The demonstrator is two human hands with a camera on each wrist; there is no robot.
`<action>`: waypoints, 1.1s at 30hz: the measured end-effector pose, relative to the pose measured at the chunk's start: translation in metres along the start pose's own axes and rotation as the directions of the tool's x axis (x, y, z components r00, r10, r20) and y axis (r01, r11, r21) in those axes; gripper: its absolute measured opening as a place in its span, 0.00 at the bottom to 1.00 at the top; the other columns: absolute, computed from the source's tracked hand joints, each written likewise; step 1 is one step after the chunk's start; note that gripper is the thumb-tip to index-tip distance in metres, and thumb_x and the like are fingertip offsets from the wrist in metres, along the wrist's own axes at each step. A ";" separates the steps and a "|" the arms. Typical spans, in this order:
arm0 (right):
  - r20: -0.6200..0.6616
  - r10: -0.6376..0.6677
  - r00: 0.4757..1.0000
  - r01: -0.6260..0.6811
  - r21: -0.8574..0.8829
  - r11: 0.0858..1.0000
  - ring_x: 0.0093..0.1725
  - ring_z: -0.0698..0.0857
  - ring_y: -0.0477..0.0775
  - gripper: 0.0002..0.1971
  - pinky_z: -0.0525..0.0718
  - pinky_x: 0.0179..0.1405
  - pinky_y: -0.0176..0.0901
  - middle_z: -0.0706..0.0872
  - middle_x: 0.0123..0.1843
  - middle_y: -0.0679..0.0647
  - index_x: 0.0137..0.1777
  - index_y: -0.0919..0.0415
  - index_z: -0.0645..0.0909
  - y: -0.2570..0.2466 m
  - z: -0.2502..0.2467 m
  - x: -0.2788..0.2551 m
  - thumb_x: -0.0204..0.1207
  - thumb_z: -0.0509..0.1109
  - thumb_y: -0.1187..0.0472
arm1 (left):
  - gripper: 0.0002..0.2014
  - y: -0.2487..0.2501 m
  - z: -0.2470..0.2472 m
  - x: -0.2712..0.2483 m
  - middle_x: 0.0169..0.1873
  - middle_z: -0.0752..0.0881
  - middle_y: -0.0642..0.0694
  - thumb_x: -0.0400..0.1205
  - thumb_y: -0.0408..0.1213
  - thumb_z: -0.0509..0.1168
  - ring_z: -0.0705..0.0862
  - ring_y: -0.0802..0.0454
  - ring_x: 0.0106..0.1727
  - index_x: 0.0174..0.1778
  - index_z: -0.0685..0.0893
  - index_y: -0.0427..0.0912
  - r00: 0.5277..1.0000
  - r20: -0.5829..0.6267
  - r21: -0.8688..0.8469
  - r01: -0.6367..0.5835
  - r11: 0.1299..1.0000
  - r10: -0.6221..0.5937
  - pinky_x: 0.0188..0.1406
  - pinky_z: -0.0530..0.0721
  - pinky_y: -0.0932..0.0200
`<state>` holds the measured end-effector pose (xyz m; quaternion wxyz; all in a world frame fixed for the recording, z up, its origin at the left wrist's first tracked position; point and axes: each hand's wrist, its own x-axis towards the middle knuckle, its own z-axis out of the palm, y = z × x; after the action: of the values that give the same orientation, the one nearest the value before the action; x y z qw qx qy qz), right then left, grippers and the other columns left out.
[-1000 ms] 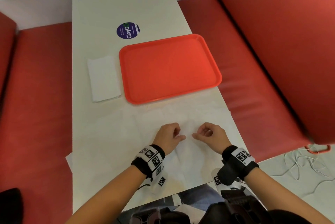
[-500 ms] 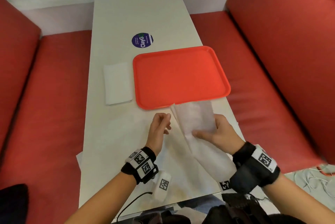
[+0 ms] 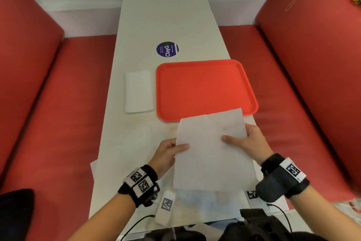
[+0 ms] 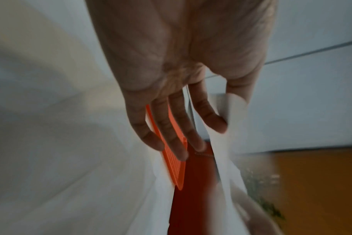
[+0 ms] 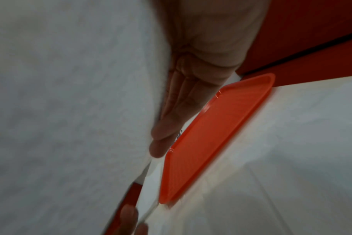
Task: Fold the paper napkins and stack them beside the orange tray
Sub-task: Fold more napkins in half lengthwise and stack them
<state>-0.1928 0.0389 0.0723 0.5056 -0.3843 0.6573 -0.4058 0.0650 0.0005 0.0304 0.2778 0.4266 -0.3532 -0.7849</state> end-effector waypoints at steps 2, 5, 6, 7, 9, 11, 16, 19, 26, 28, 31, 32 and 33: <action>0.012 0.011 1.000 -0.011 -0.011 1.000 0.45 0.92 0.60 0.14 0.91 0.47 0.56 0.93 0.49 0.59 0.53 0.64 0.87 0.008 0.006 0.004 0.68 0.81 0.67 | 0.15 0.005 0.001 -0.004 0.51 0.90 0.37 0.72 0.32 0.72 0.89 0.42 0.49 0.54 0.87 0.33 0.999 0.032 -0.058 0.022 0.998 -0.020 0.48 0.88 0.53; 0.056 -0.004 0.998 0.005 -0.024 1.000 0.47 0.92 0.61 0.14 0.90 0.49 0.57 0.93 0.49 0.57 0.53 0.61 0.87 0.011 0.021 0.006 0.68 0.82 0.66 | 0.18 0.012 0.008 -0.008 0.49 0.90 0.42 0.64 0.42 0.81 0.90 0.47 0.47 0.49 0.91 0.42 0.985 0.166 -0.077 0.052 0.996 -0.038 0.46 0.88 0.52; 0.064 -0.008 0.998 0.009 -0.023 1.000 0.48 0.92 0.61 0.14 0.90 0.49 0.57 0.93 0.50 0.57 0.53 0.60 0.87 0.010 0.026 0.007 0.68 0.82 0.66 | 0.21 0.012 0.010 -0.009 0.49 0.90 0.45 0.62 0.51 0.83 0.89 0.49 0.48 0.47 0.92 0.44 0.976 0.216 -0.080 0.058 0.995 -0.039 0.44 0.88 0.51; 0.072 -0.015 0.997 0.017 -0.026 1.000 0.49 0.92 0.60 0.14 0.90 0.49 0.56 0.93 0.50 0.56 0.53 0.60 0.86 0.009 0.031 0.008 0.68 0.82 0.66 | 0.26 0.013 0.011 -0.009 0.52 0.89 0.47 0.64 0.61 0.79 0.89 0.48 0.52 0.49 0.91 0.45 0.968 0.247 -0.085 0.064 0.994 -0.042 0.46 0.89 0.48; 0.082 -0.042 0.996 0.046 -0.048 0.998 0.49 0.91 0.58 0.15 0.89 0.48 0.55 0.93 0.51 0.55 0.53 0.57 0.86 0.007 0.039 0.010 0.67 0.83 0.64 | 0.33 0.013 0.011 -0.007 0.62 0.87 0.47 0.72 0.68 0.66 0.86 0.44 0.60 0.57 0.90 0.42 0.975 0.215 -0.059 0.068 0.996 -0.054 0.54 0.87 0.41; 0.074 -0.067 0.995 0.073 -0.084 0.994 0.47 0.91 0.58 0.16 0.89 0.46 0.55 0.93 0.48 0.55 0.53 0.52 0.86 0.005 0.046 0.013 0.65 0.81 0.61 | 0.22 0.014 0.008 -0.006 0.63 0.86 0.40 0.80 0.54 0.64 0.87 0.43 0.58 0.60 0.89 0.40 0.993 0.120 0.027 0.009 1.000 -0.012 0.55 0.87 0.43; 0.106 0.029 0.994 -0.031 0.013 0.999 0.29 0.88 0.61 0.09 0.85 0.28 0.45 0.91 0.38 0.62 0.59 0.60 0.80 -0.002 0.051 0.018 0.80 0.71 0.62 | 0.15 0.030 -0.028 0.000 0.62 0.87 0.40 0.74 0.21 0.74 0.90 0.50 0.41 0.55 0.89 0.40 0.968 -0.149 0.337 -0.143 0.931 0.203 0.42 0.88 0.59; 0.128 0.066 0.990 -0.067 0.000 0.998 0.33 0.90 0.68 0.10 0.85 0.31 0.48 0.92 0.42 0.63 0.60 0.58 0.80 0.000 0.047 0.016 0.81 0.70 0.60 | 0.20 0.067 -0.064 0.008 0.64 0.85 0.42 0.72 0.17 0.73 0.91 0.51 0.40 0.55 0.89 0.42 0.900 -0.297 0.400 -0.186 0.898 0.319 0.40 0.89 0.59; 0.069 0.124 0.990 -0.121 -0.051 0.991 0.33 0.89 0.67 0.09 0.83 0.30 0.46 0.92 0.41 0.61 0.59 0.57 0.81 0.009 0.035 0.020 0.80 0.71 0.59 | 0.31 0.157 -0.151 0.070 0.65 0.82 0.42 0.66 0.18 0.78 0.83 0.51 0.64 0.64 0.84 0.45 0.786 -0.410 0.614 -0.136 0.777 0.462 0.57 0.87 0.54; 0.045 0.131 0.990 -0.128 -0.060 0.990 0.32 0.89 0.65 0.09 0.82 0.30 0.46 0.92 0.41 0.61 0.58 0.57 0.81 0.010 0.030 0.023 0.80 0.72 0.59 | 0.33 0.172 -0.168 0.093 0.67 0.80 0.45 0.68 0.20 0.77 0.82 0.44 0.66 0.67 0.83 0.48 0.820 -0.398 0.640 -0.072 0.765 0.411 0.62 0.85 0.49; -0.003 0.147 0.989 -0.147 -0.063 0.987 0.32 0.88 0.64 0.09 0.82 0.29 0.45 0.92 0.40 0.60 0.57 0.57 0.82 0.012 0.022 0.031 0.79 0.72 0.59 | 0.33 0.184 -0.186 0.124 0.70 0.76 0.48 0.72 0.21 0.74 0.81 0.52 0.64 0.71 0.82 0.53 0.884 -0.328 0.686 -0.019 0.727 0.332 0.54 0.85 0.60; -0.019 0.154 0.988 -0.155 -0.061 0.986 0.32 0.88 0.64 0.08 0.82 0.30 0.45 0.92 0.40 0.60 0.57 0.57 0.82 0.013 0.020 0.033 0.79 0.72 0.59 | 0.33 0.186 -0.191 0.133 0.71 0.76 0.48 0.73 0.21 0.74 0.80 0.50 0.68 0.70 0.82 0.56 0.902 -0.297 0.702 -0.017 0.712 0.313 0.54 0.85 0.61; -0.035 0.162 0.986 -0.164 -0.058 0.985 0.32 0.88 0.64 0.08 0.82 0.30 0.46 0.92 0.40 0.60 0.57 0.57 0.82 0.014 0.019 0.035 0.79 0.71 0.59 | 0.33 0.186 -0.195 0.142 0.72 0.76 0.49 0.73 0.22 0.74 0.79 0.47 0.71 0.69 0.82 0.58 0.917 -0.277 0.707 -0.009 0.707 0.288 0.57 0.85 0.59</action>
<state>-0.1829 0.0091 0.0439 0.5151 -0.3382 0.7061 -0.3488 0.1911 -0.2770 0.0350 0.2221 0.6074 -0.5962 -0.4757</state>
